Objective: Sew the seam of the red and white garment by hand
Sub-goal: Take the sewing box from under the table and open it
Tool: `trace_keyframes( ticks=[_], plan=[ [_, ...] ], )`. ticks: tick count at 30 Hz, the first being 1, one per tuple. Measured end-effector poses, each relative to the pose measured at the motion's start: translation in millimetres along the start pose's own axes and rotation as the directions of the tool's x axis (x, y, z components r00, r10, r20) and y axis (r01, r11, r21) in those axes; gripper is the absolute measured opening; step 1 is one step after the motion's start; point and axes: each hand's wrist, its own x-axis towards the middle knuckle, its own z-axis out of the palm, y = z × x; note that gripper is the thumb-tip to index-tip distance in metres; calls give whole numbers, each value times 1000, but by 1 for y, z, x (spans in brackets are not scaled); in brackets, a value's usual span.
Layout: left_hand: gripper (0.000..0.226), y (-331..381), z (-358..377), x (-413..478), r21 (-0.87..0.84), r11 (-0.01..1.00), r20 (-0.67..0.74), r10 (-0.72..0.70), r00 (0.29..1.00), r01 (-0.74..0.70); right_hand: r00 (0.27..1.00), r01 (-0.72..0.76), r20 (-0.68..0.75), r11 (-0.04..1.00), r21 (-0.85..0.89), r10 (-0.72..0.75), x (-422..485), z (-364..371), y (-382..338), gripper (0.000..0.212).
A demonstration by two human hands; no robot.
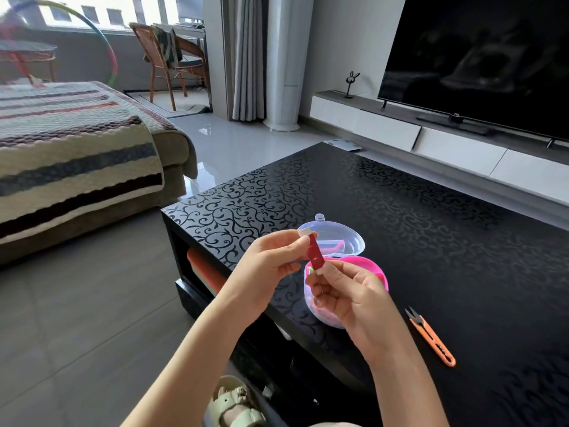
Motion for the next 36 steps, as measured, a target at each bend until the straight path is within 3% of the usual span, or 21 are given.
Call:
trace_keyframes(
  ticks=[3,7,9,12,16,18,20,22,24,26,28,30,33,36],
  plan=[
    [25,0,-3,0,-85,996,6,-41,999,41,999,-31,38,998,49,29,-2,4,1,33],
    [50,0,-12,3,-234,963,-2,-140,990,136,993,-106,65,983,149,97,-2,7,2,29],
    [47,0,-17,4,-267,954,38,-128,991,133,989,-140,68,969,201,129,-2,9,2,26],
    [29,-4,-17,2,-207,971,107,-99,989,120,985,-172,70,947,270,159,-3,13,2,20],
    [25,-3,-6,0,-112,989,157,-78,984,96,980,-198,72,935,294,185,-13,13,-2,21],
    [23,-3,-2,-2,-114,989,162,-80,984,99,989,-151,14,978,144,150,-20,9,-4,24],
    [22,-5,1,-5,-136,984,142,-93,985,113,991,17,-125,979,-205,-43,-25,1,-5,24],
    [22,-6,6,-11,-145,980,132,-117,984,136,916,206,-215,857,-472,-339,-34,-2,-12,17],
    [20,-2,13,-17,-152,976,146,-132,980,154,833,357,-129,701,-618,-538,-45,-2,-22,9],
    [16,3,21,-23,-185,968,177,-140,974,172,784,417,-17,545,-727,-621,-54,-2,-29,12],
    [14,8,28,-27,-207,960,182,-152,972,189,783,412,-1,518,-750,-623,-62,-6,-34,14],
    [19,12,33,-31,-212,957,178,-159,971,196,826,369,-35,586,-721,-563,-73,-10,-39,16],
    [17,14,42,-36,-177,963,187,-170,967,204,938,255,-30,746,-616,-345,-88,-9,-42,19],
    [18,13,53,-38,-140,971,175,-168,970,193,963,190,-43,785,-590,-266,-98,-5,-37,22]
  ],
)
